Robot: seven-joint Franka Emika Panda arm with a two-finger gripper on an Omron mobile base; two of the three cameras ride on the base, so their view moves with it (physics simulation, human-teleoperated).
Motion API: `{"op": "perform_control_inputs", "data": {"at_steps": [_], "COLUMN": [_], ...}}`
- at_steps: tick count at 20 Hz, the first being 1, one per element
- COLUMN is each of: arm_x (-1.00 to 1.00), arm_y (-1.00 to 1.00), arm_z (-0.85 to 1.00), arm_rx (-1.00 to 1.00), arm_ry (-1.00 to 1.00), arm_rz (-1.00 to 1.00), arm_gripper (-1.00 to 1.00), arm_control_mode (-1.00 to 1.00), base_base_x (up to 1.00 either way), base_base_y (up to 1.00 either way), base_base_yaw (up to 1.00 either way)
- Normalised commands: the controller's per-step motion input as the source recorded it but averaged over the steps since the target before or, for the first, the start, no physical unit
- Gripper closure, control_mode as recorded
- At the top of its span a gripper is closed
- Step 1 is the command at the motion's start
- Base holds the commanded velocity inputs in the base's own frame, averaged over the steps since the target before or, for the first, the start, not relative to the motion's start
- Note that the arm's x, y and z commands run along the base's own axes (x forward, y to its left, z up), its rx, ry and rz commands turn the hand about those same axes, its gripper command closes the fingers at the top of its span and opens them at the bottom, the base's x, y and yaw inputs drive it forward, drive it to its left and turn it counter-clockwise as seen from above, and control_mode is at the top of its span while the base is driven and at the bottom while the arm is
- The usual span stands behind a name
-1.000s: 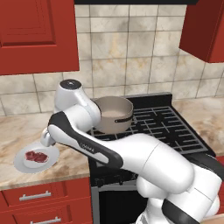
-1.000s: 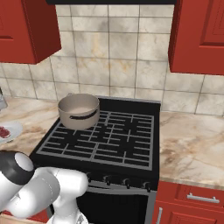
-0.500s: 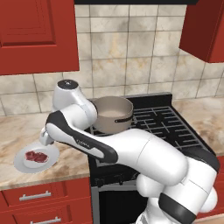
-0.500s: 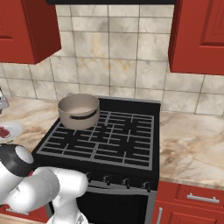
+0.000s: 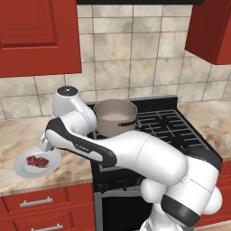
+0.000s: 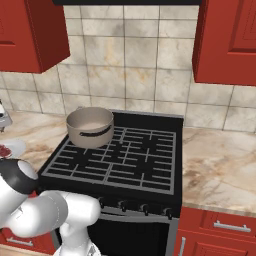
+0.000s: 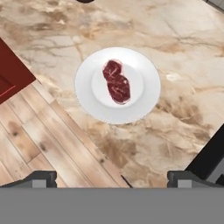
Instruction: Retrieve the frozen meat and place it in the pot on a burner. Then turn the burner on.
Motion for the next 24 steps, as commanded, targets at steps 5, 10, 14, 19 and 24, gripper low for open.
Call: {"op": "perform_control_inputs", "data": {"at_steps": [5,10,14,19,24], "arm_x": [0.10,0.14,0.25,0.29,0.20], "arm_y": [0.07,0.10,0.12,0.26,0.35], "arm_z": [-0.16,-0.18,-0.18,-0.09,-0.14], "arm_rx": [0.00,-0.01,-0.01,-0.03,-0.04], "arm_ry": [0.00,0.00,0.00,0.02,0.01], "arm_rz": [0.00,0.00,0.00,0.00,0.00], "arm_gripper": [-1.00,-1.00,-1.00,-1.00,-1.00], "arm_control_mode": [-1.00,-1.00,-1.00,-1.00,-1.00], "base_base_x": [0.00,0.00,0.00,0.00,0.00], "base_base_y": [0.00,0.00,0.00,0.00,0.00], "base_base_yaw": [0.00,0.00,0.00,0.00,0.00]}}
